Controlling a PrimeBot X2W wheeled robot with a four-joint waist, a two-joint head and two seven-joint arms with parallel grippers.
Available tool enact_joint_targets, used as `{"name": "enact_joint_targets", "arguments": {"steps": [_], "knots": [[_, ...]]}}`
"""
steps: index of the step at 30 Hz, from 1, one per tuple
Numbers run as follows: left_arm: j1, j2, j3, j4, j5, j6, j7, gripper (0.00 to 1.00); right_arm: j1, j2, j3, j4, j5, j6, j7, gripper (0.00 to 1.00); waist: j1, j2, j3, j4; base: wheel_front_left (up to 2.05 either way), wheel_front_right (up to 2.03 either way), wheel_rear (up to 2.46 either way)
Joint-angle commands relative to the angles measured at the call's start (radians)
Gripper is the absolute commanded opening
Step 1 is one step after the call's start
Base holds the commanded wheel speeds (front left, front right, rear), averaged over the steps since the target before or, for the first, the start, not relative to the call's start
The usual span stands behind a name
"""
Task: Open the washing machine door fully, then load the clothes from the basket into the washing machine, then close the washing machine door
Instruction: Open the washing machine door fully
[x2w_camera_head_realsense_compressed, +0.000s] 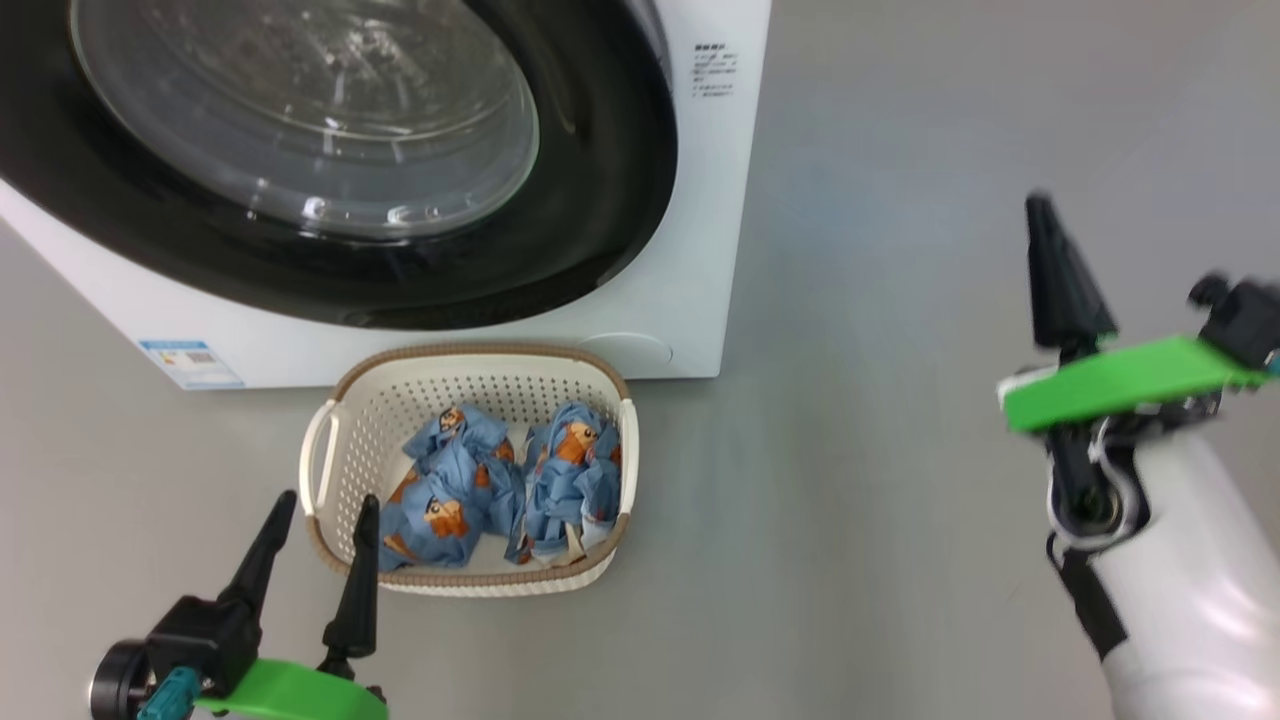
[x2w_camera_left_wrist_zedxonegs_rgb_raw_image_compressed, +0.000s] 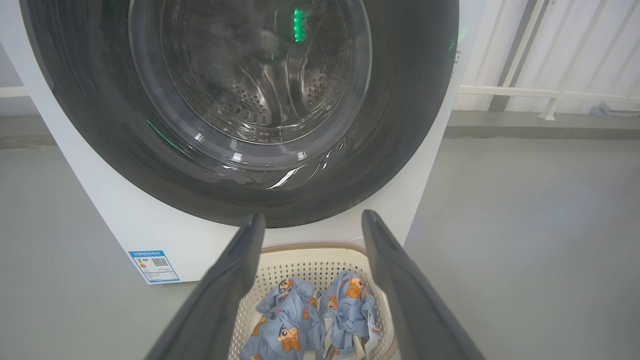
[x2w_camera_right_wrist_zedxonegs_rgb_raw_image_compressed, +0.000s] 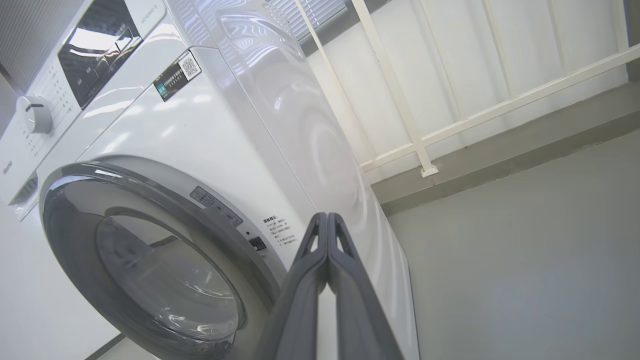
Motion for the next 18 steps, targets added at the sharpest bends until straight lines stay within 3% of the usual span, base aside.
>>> {"name": "enact_joint_targets", "arguments": {"steps": [1, 10, 14, 18], "knots": [[-0.043, 0.010, 0.026, -0.028, -0.012, -0.001, -0.006, 1.00, -0.055, -0.010, 0.034, -0.036, 0.041, 0.002, -0.012, 0.00, 0.0000, 0.0000, 0.027, 0.018, 0.00, 0.00, 0.00], [-0.093, 0.008, 0.001, -0.027, -0.019, -0.001, -0.006, 1.00, -0.217, -0.086, 0.154, -0.024, 0.263, 0.002, -0.012, 0.00, 0.0000, 0.0000, 0.082, 0.062, 0.00, 0.00, 0.00], [-0.111, 0.003, -0.011, -0.029, -0.022, -0.001, -0.006, 1.00, -0.279, -0.123, 0.233, -0.014, 0.430, 0.002, 0.007, 0.00, 0.0000, 0.0000, 0.096, 0.090, 0.00, 0.00, 0.00], [-0.121, -0.002, -0.020, -0.033, -0.025, -0.001, -0.006, 1.00, -0.314, -0.152, 0.248, -0.030, 0.593, 0.002, 0.058, 0.00, 0.0000, 0.0000, 0.106, 0.110, 0.00, 0.00, 0.00]]}}
